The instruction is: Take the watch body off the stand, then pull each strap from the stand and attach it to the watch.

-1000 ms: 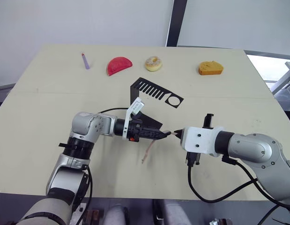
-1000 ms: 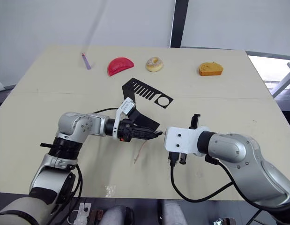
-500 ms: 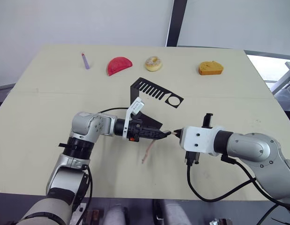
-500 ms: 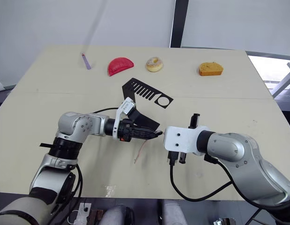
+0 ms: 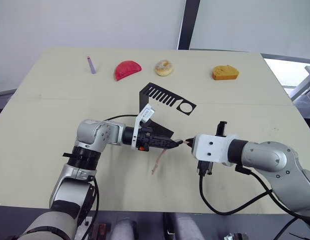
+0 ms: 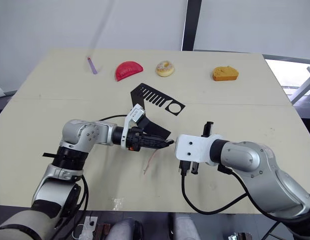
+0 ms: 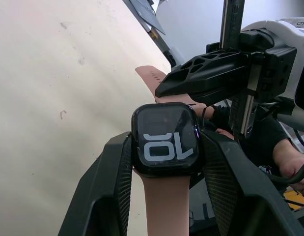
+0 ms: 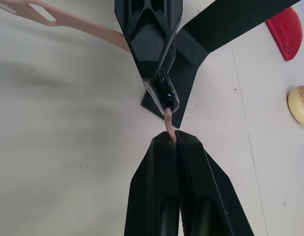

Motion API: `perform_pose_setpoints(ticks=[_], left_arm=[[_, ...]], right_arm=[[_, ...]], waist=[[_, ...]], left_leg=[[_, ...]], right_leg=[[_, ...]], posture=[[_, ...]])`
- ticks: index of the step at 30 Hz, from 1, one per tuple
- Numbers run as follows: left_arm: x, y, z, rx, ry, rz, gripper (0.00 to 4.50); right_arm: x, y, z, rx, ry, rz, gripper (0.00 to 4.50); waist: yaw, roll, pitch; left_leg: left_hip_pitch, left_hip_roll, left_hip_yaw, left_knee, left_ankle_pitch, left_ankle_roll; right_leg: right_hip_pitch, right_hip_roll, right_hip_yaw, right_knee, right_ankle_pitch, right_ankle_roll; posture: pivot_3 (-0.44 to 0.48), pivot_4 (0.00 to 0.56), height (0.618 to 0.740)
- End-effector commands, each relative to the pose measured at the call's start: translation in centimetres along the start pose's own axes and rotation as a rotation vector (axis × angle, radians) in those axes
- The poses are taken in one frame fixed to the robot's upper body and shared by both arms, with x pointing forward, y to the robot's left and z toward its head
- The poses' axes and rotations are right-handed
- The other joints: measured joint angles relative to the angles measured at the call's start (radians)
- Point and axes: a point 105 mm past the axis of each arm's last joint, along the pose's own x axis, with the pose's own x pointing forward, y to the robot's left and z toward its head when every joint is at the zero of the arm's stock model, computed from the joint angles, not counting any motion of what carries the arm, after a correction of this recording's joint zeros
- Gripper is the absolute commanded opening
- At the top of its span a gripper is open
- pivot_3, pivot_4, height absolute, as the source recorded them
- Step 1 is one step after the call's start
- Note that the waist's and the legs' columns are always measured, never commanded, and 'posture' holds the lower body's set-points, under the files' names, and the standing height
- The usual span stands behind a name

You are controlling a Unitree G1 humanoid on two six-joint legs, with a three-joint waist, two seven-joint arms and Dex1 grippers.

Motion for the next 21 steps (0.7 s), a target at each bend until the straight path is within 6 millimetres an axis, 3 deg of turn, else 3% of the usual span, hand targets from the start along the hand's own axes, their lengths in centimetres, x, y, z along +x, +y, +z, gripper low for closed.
perform_pose_setpoints(ticks=[1,21], left_arm=[[1.24,-2.56,0.93,0.072,-0.002,-0.125,1.60],[1.62,-2.86,1.19,0.086,-0.009,-0.127,1.60]], right_arm=[[-0.10,-0.28,0.95,-0.035,-0.034,-0.014,0.00],[0.06,-0.49,0.83,-0.016,-0.025,-0.014,0.00]], waist=[[0.000,0.000,0.000],[0.000,0.000,0.000]], left_leg=[[0.000,0.000,0.000,0.000,0.000,0.000],[0.000,0.000,0.000,0.000,0.000,0.000]], right_leg=[[0.000,0.000,0.000,0.000,0.000,0.000],[0.000,0.000,0.000,0.000,0.000,0.000]], posture=[[0.000,0.150,0.737],[0.000,0.150,0.737]])
